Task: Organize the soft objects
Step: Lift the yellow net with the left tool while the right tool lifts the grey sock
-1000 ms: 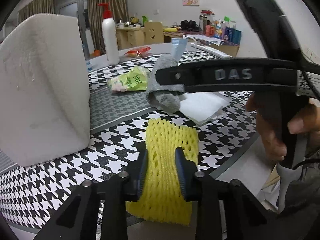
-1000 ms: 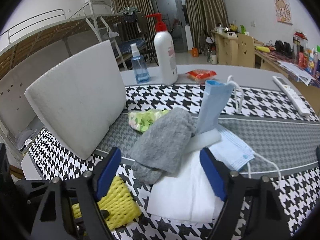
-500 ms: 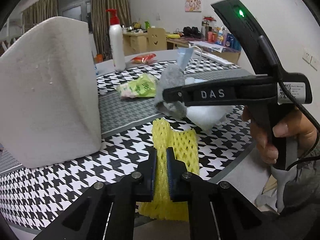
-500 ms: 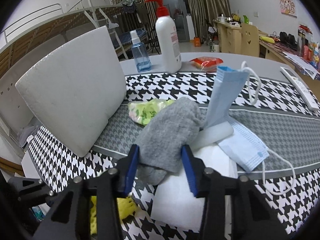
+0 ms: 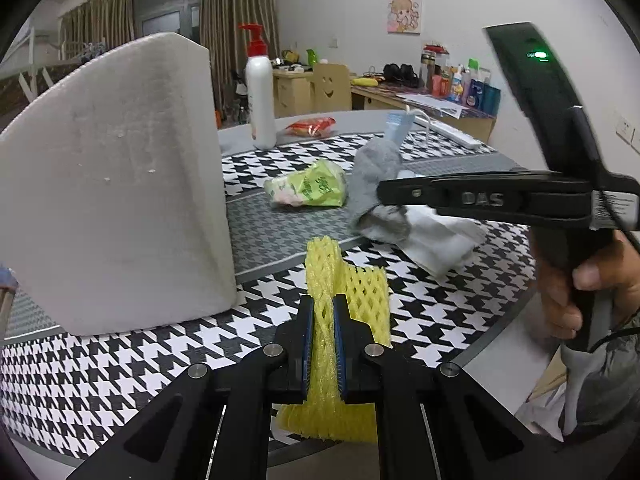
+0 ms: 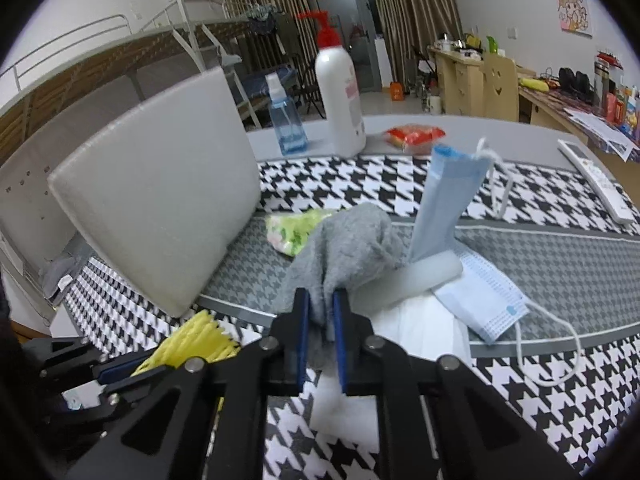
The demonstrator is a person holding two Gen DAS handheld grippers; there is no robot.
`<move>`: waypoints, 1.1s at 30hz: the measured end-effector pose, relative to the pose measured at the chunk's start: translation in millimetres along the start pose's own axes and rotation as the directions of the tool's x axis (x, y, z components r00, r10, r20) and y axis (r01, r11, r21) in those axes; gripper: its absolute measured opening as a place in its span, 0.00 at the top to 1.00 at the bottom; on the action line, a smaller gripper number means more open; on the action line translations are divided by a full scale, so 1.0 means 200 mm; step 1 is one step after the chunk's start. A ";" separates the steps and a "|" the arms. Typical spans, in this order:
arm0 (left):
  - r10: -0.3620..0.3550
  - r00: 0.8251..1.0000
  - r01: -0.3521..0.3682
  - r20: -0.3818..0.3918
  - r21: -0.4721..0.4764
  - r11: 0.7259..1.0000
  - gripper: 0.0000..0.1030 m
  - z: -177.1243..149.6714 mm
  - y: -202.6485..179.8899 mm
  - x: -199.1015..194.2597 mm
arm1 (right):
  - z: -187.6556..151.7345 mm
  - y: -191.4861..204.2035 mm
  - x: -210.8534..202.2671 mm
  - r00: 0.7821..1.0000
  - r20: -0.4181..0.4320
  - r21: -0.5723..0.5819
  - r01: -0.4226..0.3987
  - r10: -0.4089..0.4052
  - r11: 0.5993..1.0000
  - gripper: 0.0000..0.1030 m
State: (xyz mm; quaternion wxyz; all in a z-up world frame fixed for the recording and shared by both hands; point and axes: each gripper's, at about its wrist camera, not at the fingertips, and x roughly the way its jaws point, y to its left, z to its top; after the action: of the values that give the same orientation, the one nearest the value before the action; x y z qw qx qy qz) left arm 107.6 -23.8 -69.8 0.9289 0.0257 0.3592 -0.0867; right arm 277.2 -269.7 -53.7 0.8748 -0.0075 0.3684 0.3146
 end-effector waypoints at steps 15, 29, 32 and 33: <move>0.053 0.996 -0.053 0.067 -0.011 0.999 0.90 0.04 0.03 -0.11 | 0.00 0.07 -0.23 0.994 0.107 -0.011 0.006 -0.005 1.000 0.85; 0.071 0.986 -0.072 0.151 0.007 0.997 0.90 0.09 0.02 -0.24 | -0.03 0.09 -0.38 0.984 0.178 -0.015 0.029 -0.026 0.999 0.85; 0.074 0.982 -0.076 0.175 0.007 0.997 0.90 0.10 0.02 -0.28 | -0.03 0.10 -0.41 0.981 0.193 -0.016 0.027 -0.023 1.000 0.85; 0.074 0.981 -0.076 0.179 0.007 0.997 0.90 0.11 0.02 -0.29 | -0.03 0.11 -0.42 0.980 0.198 -0.020 0.027 -0.023 0.999 0.85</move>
State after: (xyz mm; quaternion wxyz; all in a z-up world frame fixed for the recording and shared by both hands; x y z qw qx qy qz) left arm 80.5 -14.0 -14.4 0.9598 0.0378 0.2724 -0.0562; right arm 216.9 -300.0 0.5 0.9108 0.0095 0.2760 0.3070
